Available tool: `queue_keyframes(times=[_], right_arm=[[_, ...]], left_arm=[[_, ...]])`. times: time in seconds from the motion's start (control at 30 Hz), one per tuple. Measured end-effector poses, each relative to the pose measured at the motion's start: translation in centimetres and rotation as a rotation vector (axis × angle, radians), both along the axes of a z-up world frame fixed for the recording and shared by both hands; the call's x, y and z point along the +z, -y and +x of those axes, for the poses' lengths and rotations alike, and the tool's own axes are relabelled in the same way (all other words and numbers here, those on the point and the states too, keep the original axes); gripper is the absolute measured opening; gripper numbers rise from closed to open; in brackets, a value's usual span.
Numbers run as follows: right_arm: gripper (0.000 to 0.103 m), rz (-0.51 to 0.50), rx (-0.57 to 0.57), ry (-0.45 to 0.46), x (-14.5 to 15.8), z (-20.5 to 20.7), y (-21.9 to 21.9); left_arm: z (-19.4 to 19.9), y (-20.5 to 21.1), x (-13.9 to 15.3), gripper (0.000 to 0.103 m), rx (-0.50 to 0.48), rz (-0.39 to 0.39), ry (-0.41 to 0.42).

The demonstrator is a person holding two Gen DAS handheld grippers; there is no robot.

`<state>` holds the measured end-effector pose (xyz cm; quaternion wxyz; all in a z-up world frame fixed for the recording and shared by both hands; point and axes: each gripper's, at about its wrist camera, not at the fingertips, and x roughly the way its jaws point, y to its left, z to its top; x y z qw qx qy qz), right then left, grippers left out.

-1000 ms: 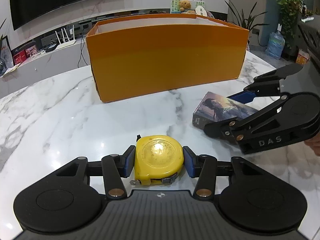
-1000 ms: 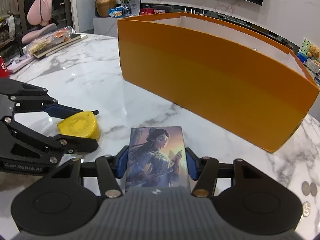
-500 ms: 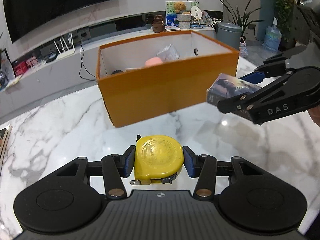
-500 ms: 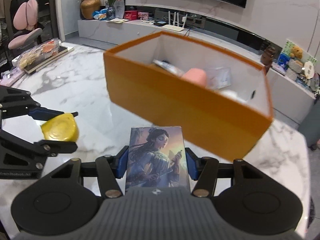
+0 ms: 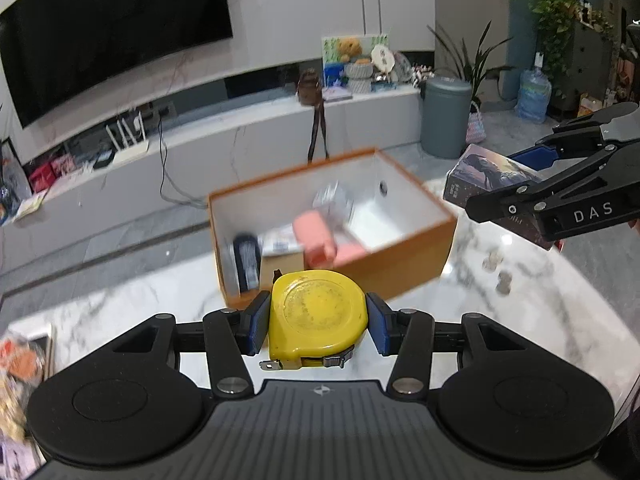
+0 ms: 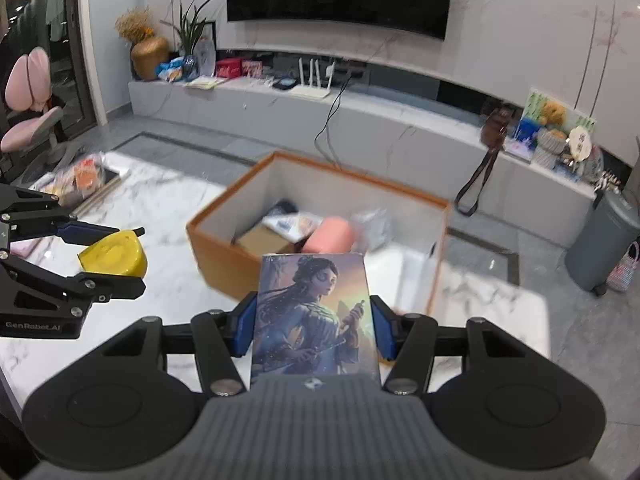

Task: Organize rigid objects
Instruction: 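Lift the tape measure with the left tool while the right tool lifts the card box over the orange box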

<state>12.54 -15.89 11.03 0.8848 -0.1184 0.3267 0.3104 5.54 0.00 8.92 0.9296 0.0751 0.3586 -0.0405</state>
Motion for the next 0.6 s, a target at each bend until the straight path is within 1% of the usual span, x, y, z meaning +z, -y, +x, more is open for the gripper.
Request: queue_keyframes(times=[0.07, 0.13, 0.23, 0.4, 0.47, 0.53, 0.6], right_arm=[[0.057, 0.005, 0.001, 0.012, 1.7, 0.2, 0.5], [0.057, -0.004, 0.009, 0.032, 3.5, 0.6, 0.8], [0.057, -0.014, 0.029, 0.051, 6.6, 1.4, 1.1], [0.057, -0.054, 0.056, 0.091, 11.1, 3.0, 0.9], [0.057, -0.065, 0.058, 0.103, 12.4, 3.8, 0.7], [0.057, -0.071, 0.055, 0.104, 12.9, 4.8, 0.3], [0.057, -0.076, 0.047, 0.095, 12.8, 6.1, -0.2]], left_arm=[[0.6, 0.4, 1.5, 0.057, -0.012, 0.003, 0.018], [1.2, 1.0, 3.2, 0.057, -0.03, 0.023, 0.04], [2.3, 1.8, 5.8, 0.057, -0.064, 0.034, 0.062], [4.6, 2.9, 9.6, 0.057, -0.106, 0.046, 0.093], [5.8, 3.4, 10.3, 0.057, -0.118, 0.053, 0.097], [6.8, 3.8, 10.1, 0.057, -0.127, 0.056, 0.091], [8.2, 4.1, 9.2, 0.057, -0.134, 0.046, 0.07]])
